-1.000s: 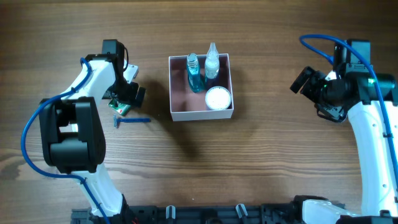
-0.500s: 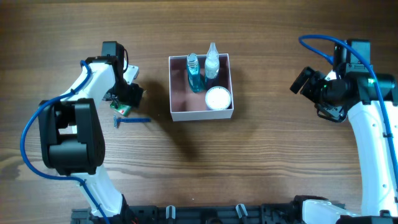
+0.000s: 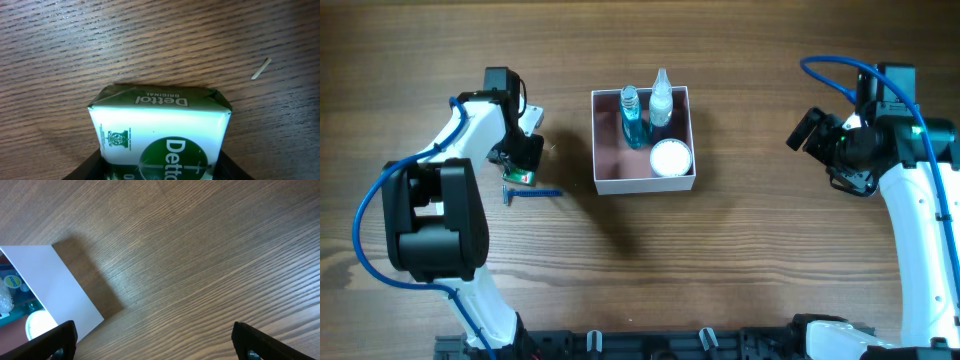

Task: Pack container
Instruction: 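Grasp the green Dettol soap box with the left gripper, then carry the Dettol soap with the left gripper into the box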

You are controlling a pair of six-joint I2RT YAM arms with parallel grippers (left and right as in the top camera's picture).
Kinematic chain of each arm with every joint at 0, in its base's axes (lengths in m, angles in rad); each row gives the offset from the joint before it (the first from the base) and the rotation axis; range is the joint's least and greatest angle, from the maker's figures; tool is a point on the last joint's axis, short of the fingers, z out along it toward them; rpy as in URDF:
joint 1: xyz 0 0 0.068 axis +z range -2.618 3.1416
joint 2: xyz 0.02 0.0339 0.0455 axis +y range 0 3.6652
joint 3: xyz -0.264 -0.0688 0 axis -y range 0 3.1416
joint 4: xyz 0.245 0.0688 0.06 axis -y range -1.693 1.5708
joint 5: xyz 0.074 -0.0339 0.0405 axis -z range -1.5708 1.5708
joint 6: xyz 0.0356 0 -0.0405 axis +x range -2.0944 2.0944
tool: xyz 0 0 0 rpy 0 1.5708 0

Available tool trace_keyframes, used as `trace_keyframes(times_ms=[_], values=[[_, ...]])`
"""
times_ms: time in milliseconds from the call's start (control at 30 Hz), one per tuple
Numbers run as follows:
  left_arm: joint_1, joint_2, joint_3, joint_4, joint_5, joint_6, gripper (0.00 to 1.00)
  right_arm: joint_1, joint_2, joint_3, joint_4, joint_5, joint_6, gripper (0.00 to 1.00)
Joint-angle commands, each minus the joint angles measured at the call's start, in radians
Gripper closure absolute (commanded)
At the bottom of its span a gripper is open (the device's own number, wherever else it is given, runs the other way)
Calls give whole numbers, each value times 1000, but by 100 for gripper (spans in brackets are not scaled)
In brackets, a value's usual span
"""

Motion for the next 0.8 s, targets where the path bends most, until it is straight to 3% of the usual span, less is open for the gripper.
trace_keyframes(times_ms=[0,33,200,233,367,667,767], values=[[3,19,-29,1,-21,9,62,-2,3,-6,0,-13,-18,0],[2,19,-29,2,-21,9,63,-2,3,-6,-1,-13,-18,0],[-10,0,-3,-2,-21,9,94,-2,3,-6,0,-13,-20,0],[-14,-7,6,-9,-22,9,96,-2,3,-6,0,-13,-20,0],[-42,-55,80,-70,-22,-5,96,-2,3,-6,0,-13,-20,0],[-154,-216,340,-312,-20,-305,96,-2,3,-6,0,-13,-20,0],[-205,-277,355,-328,50,-424,96,-2,3,-6,0,-13,-20,0]])
